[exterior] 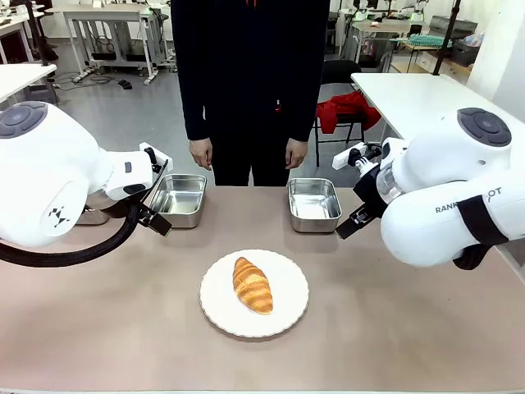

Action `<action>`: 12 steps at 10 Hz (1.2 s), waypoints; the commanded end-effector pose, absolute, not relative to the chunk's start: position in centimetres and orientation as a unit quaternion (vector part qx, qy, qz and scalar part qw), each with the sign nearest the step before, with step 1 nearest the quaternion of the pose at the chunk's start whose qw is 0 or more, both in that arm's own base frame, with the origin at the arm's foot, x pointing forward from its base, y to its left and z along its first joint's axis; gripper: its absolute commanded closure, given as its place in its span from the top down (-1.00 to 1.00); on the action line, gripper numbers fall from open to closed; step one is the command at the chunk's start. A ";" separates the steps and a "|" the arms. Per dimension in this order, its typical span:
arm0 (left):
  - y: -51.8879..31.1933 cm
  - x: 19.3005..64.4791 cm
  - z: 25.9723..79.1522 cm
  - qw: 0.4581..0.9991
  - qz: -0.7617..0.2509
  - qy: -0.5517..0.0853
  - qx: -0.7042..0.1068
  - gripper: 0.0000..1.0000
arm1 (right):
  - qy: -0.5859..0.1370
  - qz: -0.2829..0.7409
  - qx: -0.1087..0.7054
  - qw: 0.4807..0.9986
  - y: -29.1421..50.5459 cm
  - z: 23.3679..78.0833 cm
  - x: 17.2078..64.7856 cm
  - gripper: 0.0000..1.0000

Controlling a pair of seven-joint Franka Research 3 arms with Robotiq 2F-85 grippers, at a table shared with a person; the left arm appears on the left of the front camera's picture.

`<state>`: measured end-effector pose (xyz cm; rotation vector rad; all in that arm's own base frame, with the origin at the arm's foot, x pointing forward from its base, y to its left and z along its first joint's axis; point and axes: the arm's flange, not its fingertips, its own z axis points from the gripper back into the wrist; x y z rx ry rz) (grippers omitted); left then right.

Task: Place the bread in the container.
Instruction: Place the Butter Roll into the Airtight Container indicated by the human.

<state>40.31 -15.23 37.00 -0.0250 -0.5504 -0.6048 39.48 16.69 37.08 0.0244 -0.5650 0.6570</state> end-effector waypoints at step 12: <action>3.9 47.1 52.6 0.871 -0.403 -0.234 -0.156 1.00 | -0.359 0.284 0.122 0.881 -2.3 54.4 42.7 1.00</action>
